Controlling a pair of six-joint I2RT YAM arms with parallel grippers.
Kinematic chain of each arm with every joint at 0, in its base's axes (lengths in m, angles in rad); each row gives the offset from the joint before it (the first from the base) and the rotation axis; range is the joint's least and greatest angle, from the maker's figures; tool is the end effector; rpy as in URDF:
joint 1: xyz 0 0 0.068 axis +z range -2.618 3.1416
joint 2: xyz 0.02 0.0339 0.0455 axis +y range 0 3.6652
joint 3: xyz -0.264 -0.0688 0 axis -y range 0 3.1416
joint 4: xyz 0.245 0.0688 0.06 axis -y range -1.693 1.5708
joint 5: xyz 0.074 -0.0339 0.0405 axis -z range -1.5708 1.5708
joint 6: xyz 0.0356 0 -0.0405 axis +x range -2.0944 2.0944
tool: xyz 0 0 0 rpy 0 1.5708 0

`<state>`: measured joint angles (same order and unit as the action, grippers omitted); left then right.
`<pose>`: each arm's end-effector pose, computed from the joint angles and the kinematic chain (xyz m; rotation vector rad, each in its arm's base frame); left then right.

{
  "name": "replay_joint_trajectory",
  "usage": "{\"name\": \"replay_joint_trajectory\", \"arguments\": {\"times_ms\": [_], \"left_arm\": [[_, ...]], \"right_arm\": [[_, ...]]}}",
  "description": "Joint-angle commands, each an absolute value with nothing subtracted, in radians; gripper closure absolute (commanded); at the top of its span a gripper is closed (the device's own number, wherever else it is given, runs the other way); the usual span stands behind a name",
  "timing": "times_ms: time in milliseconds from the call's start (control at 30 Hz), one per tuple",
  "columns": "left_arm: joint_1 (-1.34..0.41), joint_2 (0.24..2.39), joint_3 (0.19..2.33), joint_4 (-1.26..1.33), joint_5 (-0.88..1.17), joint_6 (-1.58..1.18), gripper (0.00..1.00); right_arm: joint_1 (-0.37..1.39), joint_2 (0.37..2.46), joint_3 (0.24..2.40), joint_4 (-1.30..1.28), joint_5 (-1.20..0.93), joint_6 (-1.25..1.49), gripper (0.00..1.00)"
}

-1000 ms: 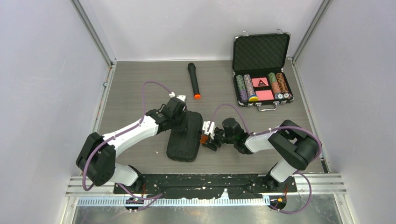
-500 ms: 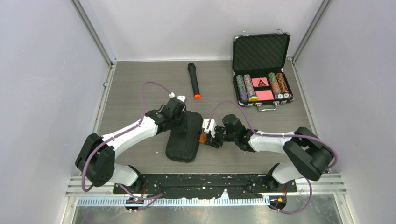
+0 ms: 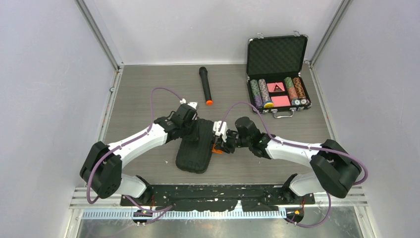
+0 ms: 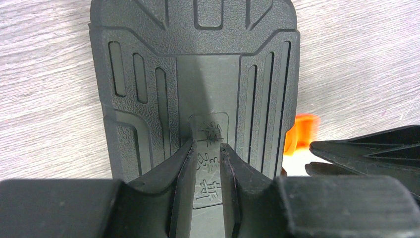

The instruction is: Pack the tool kit

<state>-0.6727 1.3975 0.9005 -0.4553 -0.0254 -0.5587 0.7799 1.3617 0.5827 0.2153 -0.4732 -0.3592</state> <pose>0.2211 -0.1750 0.2202 0.1369 2.5825 -0.4504 0.1813 0.2021 0.1858 -1.3923 1.6476 0.7502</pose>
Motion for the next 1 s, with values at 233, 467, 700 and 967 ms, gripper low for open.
{"name": "replay_joint_trajectory", "arguments": {"times_ms": [233, 467, 700, 967], "left_arm": [[-0.661, 1.366, 0.864, -0.503, -0.043, -0.527, 0.7], [-0.67, 1.293, 0.866, -0.526, -0.082, -0.509, 0.67], [-0.716, 1.22, 0.856, -0.551, -0.121, -0.516, 0.65], [-0.747, 1.203, 0.817, -0.554, -0.123, -0.524, 0.64]], "right_arm": [[0.774, 1.429, 0.707, 0.212, -0.453, -0.218, 0.8], [0.676, 1.425, 0.633, 0.293, -0.47, -0.016, 0.67], [0.605, 1.511, 0.581, 0.484, -0.694, 0.09, 0.47], [0.598, 1.697, 0.624, 0.607, -0.839, 0.107, 0.33]]}}
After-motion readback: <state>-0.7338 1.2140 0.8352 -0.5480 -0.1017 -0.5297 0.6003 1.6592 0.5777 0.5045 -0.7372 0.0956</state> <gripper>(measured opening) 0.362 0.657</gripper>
